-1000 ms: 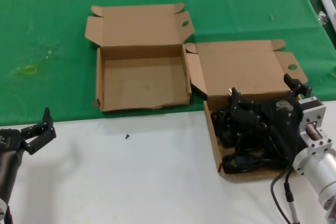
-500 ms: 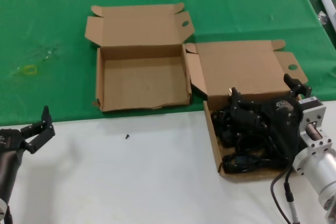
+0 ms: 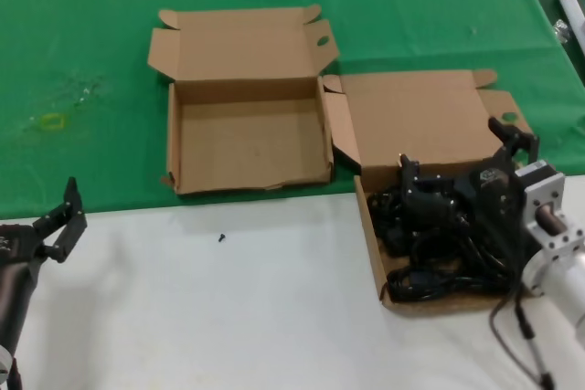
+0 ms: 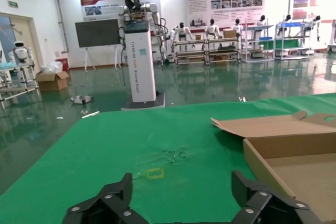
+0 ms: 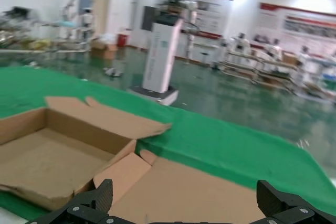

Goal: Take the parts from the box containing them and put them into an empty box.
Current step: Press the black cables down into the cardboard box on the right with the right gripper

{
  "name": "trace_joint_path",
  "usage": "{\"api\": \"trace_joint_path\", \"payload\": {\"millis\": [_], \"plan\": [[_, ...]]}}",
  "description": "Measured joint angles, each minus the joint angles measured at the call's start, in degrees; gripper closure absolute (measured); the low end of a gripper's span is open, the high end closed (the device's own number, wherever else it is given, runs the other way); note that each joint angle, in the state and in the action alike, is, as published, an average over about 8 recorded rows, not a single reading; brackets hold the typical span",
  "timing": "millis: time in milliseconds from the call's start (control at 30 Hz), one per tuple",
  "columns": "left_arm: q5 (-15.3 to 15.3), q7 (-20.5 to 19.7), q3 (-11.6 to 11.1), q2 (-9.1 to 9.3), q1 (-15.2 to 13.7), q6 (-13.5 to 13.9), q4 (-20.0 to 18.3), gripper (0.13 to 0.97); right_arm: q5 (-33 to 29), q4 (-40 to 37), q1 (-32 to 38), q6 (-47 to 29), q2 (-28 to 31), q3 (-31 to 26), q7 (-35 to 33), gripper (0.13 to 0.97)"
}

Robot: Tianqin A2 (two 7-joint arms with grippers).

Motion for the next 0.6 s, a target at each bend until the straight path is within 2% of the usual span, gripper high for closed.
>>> {"api": "trace_joint_path", "payload": {"millis": [100,367,500,600], "plan": [[0.0,0.0,0.0,0.0,0.0,0.0,0.0,0.403,-0.5,0.4,1.1,-2.5,3.8,-0.6,0.9,0.129],[0.0,0.0,0.0,0.0,0.0,0.0,0.0,0.627,-1.9,1.8,5.8,-8.4,15.3,-2.8,8.0,0.129],[0.0,0.0,0.0,0.0,0.0,0.0,0.0,0.627,-2.8,2.5,8.6,-11.7,19.7,-3.8,11.3,0.129],[0.0,0.0,0.0,0.0,0.0,0.0,0.0,0.694,-3.5,2.9,10.8,-14.9,22.3,-4.6,12.7,0.129]]}}
